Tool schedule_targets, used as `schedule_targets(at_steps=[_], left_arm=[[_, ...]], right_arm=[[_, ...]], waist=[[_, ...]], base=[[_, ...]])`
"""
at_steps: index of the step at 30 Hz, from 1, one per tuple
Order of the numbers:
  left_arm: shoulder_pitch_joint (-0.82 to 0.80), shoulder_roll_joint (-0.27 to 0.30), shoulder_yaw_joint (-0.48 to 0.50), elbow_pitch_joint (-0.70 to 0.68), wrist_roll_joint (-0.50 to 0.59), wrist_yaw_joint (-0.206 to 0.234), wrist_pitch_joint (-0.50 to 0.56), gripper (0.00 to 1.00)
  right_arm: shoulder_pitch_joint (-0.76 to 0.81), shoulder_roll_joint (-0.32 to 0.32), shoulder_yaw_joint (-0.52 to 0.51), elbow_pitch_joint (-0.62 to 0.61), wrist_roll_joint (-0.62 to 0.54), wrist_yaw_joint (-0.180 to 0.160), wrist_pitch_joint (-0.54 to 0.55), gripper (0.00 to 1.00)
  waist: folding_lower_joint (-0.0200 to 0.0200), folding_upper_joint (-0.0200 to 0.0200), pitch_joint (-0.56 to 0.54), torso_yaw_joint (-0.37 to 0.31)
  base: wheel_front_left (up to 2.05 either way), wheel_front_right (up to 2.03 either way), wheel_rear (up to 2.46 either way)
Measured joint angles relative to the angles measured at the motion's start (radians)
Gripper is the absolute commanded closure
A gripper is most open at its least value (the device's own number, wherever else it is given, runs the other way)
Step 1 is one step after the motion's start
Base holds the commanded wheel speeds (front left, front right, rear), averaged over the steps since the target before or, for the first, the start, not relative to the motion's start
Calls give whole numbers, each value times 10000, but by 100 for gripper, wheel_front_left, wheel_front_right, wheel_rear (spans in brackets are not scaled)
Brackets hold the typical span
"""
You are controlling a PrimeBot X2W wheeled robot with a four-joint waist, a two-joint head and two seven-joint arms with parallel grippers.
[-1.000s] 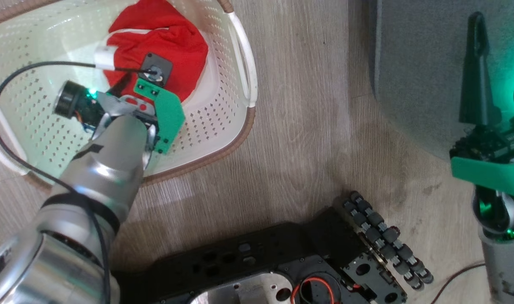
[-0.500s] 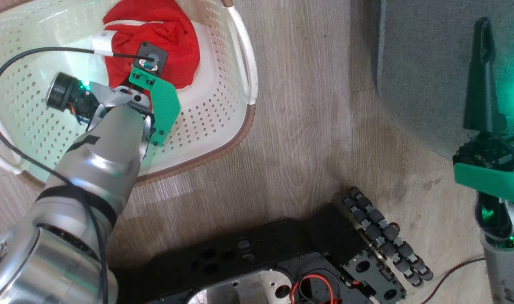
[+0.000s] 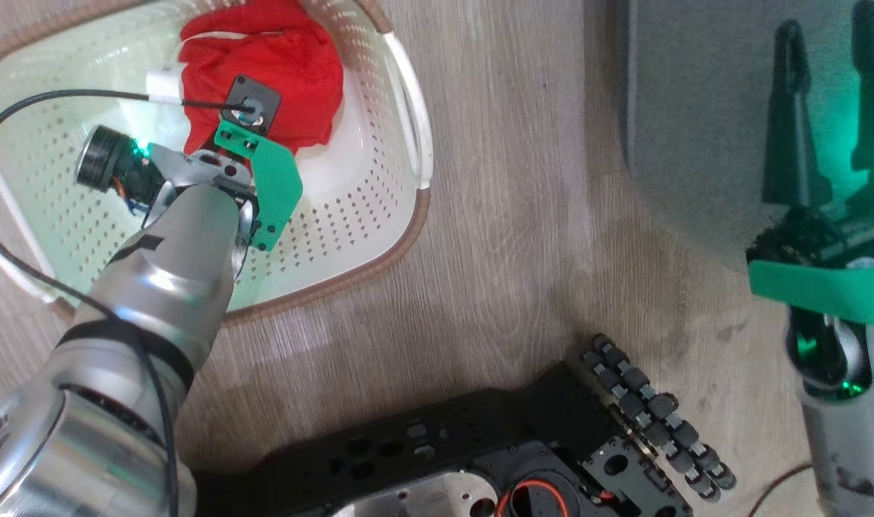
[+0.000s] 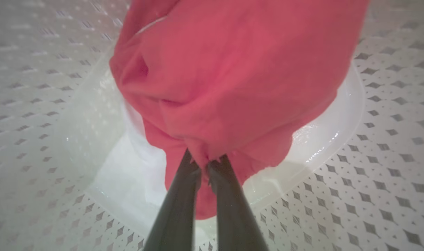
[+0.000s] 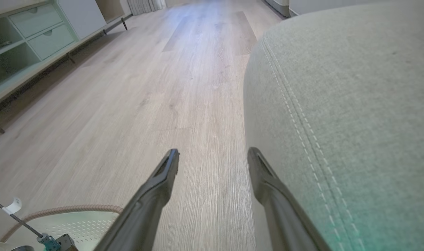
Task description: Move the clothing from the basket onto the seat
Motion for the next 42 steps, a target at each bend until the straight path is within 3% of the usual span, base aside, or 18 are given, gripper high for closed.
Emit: schedule_targets(at_steps=[9,17,22,32,42], left_arm=[[707,21,268,6,-487,13,-825,100],[1768,-75,527,10,-934,-128,-2337,100],[2321,-192,677,-389,-1156,-176,-2635,100],[4283,81,2125,-3801,-499,27,-2637,100],[6622,192,3979,-6978,947,-360,-2637,100]], right_arm=[[-764,44,217,564,-50,0,0,0],[-737,31,334,1174,-54,0,0,0],[-337,13,347,1528,-50,0,0,0],[624,17,537,2140,-50,0,0,0],[1587,73,863,2579,-69,0,2,0]], waist=[[1,0,-944,-4],[-1,0,-2658,276],[-1,0,-3819,568],[-1,0,-6123,1275],[-2,1,-8279,1874]], base=[[0,0,0],[0,0,0],[0,0,0],[0,0,0],[0,0,0]])
